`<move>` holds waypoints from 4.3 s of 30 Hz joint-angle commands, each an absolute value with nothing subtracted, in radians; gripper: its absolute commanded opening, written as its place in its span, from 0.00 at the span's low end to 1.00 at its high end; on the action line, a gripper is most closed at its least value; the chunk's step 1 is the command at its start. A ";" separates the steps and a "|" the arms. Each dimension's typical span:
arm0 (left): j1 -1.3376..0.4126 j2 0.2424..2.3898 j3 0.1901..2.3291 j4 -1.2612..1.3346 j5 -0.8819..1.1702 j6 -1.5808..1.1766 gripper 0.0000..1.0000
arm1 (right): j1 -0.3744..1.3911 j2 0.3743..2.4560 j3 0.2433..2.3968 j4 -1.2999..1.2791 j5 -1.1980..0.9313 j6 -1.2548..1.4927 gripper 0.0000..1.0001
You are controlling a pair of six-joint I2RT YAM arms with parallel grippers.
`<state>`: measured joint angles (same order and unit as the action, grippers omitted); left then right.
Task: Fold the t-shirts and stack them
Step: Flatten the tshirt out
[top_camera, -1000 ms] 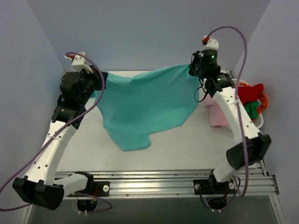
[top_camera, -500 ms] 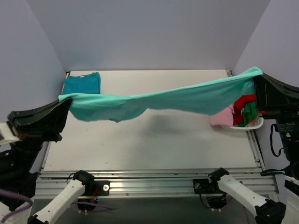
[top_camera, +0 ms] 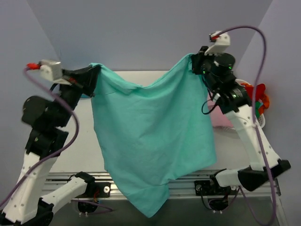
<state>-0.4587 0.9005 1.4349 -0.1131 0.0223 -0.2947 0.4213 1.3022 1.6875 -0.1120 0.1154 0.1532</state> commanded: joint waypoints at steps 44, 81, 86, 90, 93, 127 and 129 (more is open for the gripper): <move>-0.236 1.639 1.236 0.141 0.049 -0.623 0.92 | 0.299 1.772 1.494 0.038 0.150 0.365 0.78; -0.239 2.106 1.457 0.193 0.155 -0.614 0.02 | 0.089 2.428 2.068 -0.138 0.158 0.451 0.00; -0.241 2.051 1.411 0.181 0.150 -0.621 0.02 | 0.080 2.482 2.149 -0.088 0.132 0.460 0.00; -0.259 1.974 1.355 0.132 0.071 -0.640 0.02 | 0.083 2.424 2.139 -0.046 0.101 0.482 0.47; -0.265 1.977 1.382 0.072 0.011 -0.630 0.02 | 0.100 2.271 1.965 0.057 0.126 0.498 0.94; -0.190 2.861 2.703 -0.698 -0.009 -0.571 0.09 | 0.133 1.270 1.223 0.250 0.225 0.457 0.97; -0.170 2.866 2.700 -0.648 0.043 -0.581 0.18 | 0.132 1.273 1.220 0.258 0.224 0.454 0.98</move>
<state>-0.2104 2.8128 2.6602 -0.5678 -0.0257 -0.5900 0.1429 1.3163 1.2221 0.1936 0.2005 0.4706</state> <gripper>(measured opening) 0.146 0.974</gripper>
